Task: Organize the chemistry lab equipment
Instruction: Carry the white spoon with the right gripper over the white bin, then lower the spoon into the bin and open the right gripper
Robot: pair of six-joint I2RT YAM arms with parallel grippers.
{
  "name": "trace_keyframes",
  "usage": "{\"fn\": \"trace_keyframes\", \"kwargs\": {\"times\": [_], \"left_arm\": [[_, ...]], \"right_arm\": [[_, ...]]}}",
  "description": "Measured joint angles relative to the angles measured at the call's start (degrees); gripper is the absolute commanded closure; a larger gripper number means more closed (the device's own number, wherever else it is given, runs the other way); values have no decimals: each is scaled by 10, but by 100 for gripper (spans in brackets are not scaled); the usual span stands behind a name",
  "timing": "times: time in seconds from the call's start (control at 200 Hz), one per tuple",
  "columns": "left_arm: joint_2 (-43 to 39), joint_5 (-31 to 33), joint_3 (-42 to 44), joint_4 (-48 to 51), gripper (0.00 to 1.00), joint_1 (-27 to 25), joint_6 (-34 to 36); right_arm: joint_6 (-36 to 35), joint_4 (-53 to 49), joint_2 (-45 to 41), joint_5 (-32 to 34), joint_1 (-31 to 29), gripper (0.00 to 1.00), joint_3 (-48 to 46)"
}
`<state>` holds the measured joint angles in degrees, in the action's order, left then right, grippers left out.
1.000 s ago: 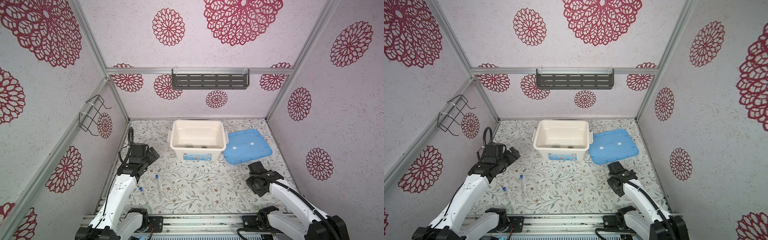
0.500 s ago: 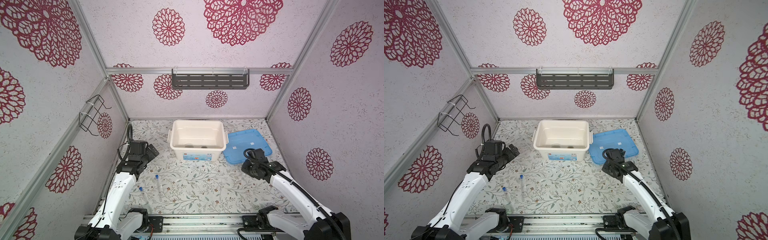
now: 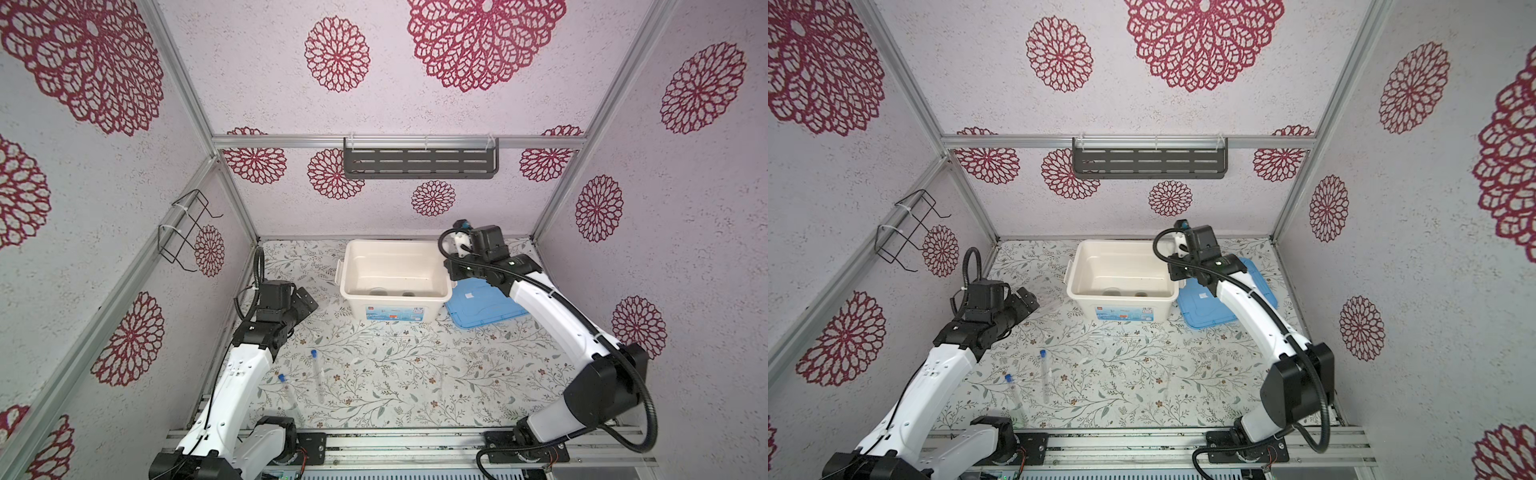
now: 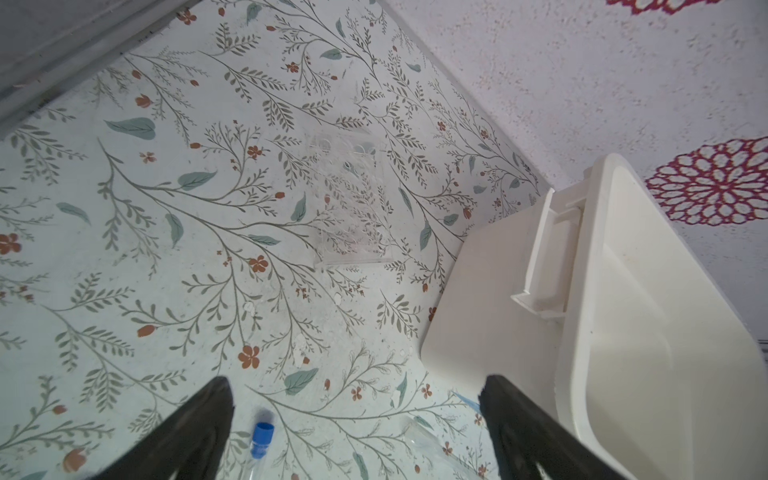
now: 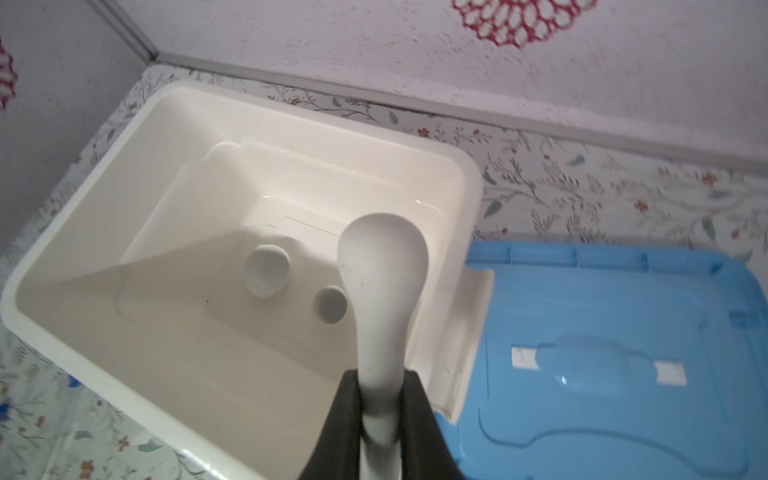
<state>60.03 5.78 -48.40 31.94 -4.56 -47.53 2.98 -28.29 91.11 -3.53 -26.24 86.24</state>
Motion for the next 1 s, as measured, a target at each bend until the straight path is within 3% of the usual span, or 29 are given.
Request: {"fn": "trace_keyframes", "kwargs": {"times": [0.205, 0.495, 0.751, 1.001], "left_arm": [[-2, -23, -3, 6, 3, 0, -1], [-24, -37, -3, 19, 3, 0, -10], [-24, -40, -3, 25, 3, 5, -17], [-24, -49, -2, 26, 3, 6, -18]], "right_arm": [[-145, 18, 92, 1, -56, 87, 75], [-320, 54, 190, -24, -54, 84, 104], [-439, 90, 302, -30, -55, 89, 155], [-516, 87, 398, -5, -64, 86, 222]]}}
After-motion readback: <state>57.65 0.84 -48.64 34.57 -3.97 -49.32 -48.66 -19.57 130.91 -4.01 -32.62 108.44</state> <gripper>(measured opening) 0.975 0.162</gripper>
